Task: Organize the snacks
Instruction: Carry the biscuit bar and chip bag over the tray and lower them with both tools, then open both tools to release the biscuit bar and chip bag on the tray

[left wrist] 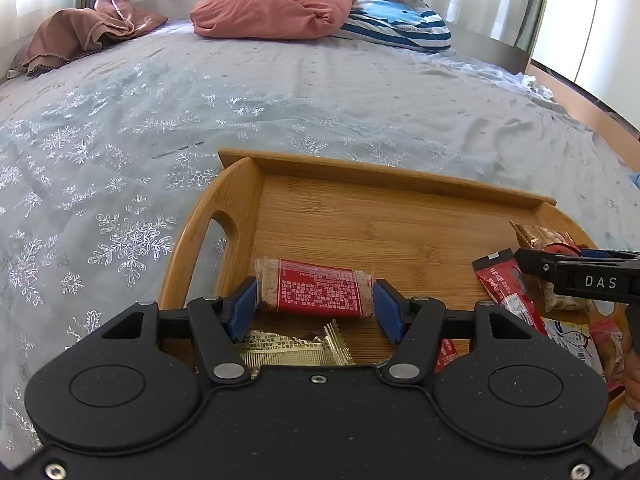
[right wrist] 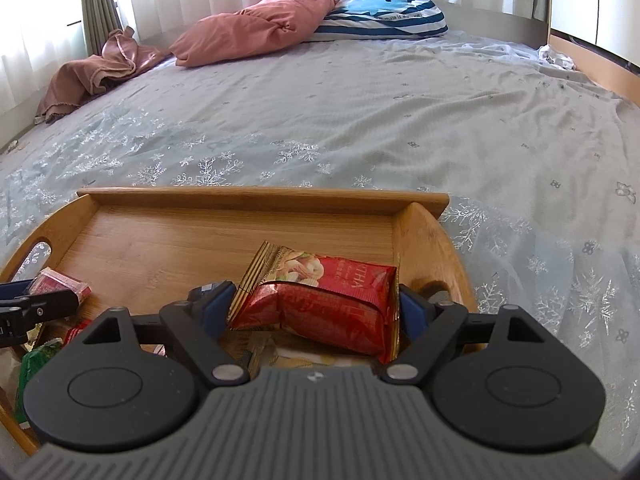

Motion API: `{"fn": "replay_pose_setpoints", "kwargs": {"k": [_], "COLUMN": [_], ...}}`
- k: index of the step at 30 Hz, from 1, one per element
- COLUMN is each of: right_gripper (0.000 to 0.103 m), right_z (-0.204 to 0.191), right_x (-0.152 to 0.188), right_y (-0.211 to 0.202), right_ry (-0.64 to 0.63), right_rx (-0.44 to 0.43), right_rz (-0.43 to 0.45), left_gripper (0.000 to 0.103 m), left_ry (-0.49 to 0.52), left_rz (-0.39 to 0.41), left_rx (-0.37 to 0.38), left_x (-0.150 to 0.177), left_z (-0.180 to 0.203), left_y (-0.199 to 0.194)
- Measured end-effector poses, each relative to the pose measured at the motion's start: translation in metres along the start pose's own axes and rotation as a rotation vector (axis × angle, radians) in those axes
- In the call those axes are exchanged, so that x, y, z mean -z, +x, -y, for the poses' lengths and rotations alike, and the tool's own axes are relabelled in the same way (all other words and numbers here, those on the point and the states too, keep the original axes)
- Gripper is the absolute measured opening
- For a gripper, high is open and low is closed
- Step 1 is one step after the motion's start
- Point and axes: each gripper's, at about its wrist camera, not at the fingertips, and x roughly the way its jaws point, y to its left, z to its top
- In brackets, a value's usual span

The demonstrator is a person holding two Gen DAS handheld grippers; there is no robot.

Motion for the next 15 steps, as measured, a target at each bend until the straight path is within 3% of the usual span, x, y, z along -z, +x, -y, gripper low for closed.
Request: {"fn": "replay_pose_setpoints", "kwargs": {"k": [10, 15], "right_gripper": [0.091, 0.103], "right_z": [0.0013, -0.0011], "right_x": [0.001, 0.0004], "right_y": [0.0, -0.0054], "right_ry": [0.005, 0.009], "right_rx": [-0.012, -0.012], "right_rz": [-0.001, 0.015], "left_gripper": [0.064, 0.074], "left_ry": [0.018, -0.001], "left_rz": [0.001, 0.0], "left_rx": [-0.014, -0.006], "left_x": [0.0005, 0.0001], "left_z": [0.0023, 0.0009], "left_y": [0.0005, -0.0034]}}
